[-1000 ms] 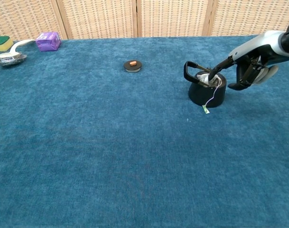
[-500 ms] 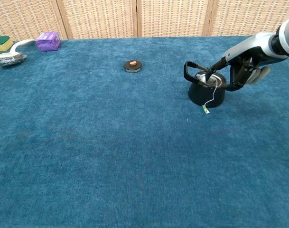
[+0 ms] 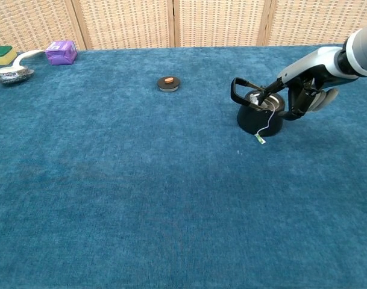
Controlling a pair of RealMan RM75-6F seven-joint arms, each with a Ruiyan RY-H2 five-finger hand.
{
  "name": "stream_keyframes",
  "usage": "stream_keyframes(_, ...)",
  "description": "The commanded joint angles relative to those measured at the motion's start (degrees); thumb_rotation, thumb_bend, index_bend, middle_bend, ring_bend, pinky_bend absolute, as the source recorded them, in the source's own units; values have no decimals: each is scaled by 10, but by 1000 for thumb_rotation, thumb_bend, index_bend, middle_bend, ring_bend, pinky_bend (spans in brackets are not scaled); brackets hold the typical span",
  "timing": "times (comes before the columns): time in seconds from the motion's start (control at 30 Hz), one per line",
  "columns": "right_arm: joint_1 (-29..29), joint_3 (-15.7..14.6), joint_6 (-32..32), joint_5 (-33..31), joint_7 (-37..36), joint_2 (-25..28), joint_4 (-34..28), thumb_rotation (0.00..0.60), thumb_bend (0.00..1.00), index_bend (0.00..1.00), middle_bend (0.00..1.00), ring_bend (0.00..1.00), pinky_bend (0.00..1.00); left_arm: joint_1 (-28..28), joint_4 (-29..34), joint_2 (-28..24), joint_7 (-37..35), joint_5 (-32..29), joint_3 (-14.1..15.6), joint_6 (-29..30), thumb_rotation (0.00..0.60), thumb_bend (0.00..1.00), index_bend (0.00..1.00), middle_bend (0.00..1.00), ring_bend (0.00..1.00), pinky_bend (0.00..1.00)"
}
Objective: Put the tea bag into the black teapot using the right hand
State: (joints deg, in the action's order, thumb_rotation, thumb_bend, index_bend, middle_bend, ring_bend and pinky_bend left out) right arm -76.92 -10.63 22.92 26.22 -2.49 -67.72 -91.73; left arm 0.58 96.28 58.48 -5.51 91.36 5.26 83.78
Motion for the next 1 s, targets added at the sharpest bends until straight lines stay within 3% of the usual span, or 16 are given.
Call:
stream_keyframes(0.03,-1,-4,2,-4,1,1,-1,600,638,59,1000,1000,1000,0,-1,0,0,0,0,0,600,274,84,135,0,101)
stream_keyframes(0.57,14,-12,12,0,4,19,-13,600,638,59,1000,1000,1000,4,2,3,3,4,0,-5,600,274,83,135,0,101)
stream_keyframes(1.0,47,25,64,42,-2,81,-75,600,638,59,1000,1000,1000,5,8,1,4,8,-1,-1,600,273,84,135,0,101)
